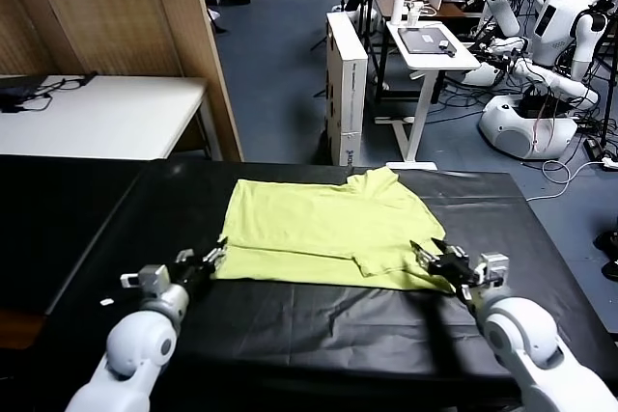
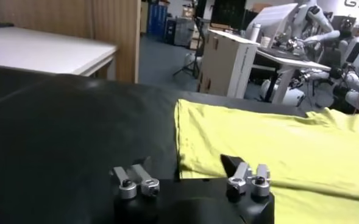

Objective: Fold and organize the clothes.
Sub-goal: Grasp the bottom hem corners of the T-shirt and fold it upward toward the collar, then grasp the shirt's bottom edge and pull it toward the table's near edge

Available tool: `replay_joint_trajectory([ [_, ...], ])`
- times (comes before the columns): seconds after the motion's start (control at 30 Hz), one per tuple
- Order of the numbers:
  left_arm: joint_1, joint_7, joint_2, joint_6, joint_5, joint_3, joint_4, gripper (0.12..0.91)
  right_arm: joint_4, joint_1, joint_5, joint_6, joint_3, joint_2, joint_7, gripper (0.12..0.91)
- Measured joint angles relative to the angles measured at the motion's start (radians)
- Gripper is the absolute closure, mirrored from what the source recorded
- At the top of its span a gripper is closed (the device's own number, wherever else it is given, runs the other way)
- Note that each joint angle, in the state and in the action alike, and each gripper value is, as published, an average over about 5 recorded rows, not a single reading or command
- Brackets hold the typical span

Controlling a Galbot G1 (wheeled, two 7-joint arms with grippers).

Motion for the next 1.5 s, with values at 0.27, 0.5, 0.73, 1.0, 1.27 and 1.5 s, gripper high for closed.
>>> replay_joint_trajectory([
  [0.27,0.029,-0.001,-0.023,-0.002,0.008,0.005,-0.007,0.123,0.004,-0.061,-0.025,0.014,0.014,-0.005,-0.018,0.124],
  [0.5,0.032,-0.004,-0.03,-0.01,0.011,0.009,0.007,0.135,-0.005,-0.071,-0.035,0.02,0.011,-0.003,-0.024,0.257],
  [0.73,0.024,-0.003,-0.039,-0.018,0.015,0.021,0.03,0.261,-0.012,-0.073,-0.034,0.022,0.011,-0.001,-0.025,0.645],
  [1.0,0.022,0.002,-0.04,-0.025,0.019,0.027,0.035,0.654,-0.003,-0.077,-0.012,0.011,0.013,-0.006,-0.013,0.884],
  [1.27,0.055,-0.015,-0.011,-0.021,0.007,0.008,-0.004,0.878,0.046,-0.105,0.149,-0.098,0.052,-0.037,0.061,0.885],
  [1.5,0.125,-0.027,0.041,-0.012,0.004,-0.03,-0.071,0.88,0.125,-0.165,0.189,-0.204,0.087,-0.062,0.104,0.885],
])
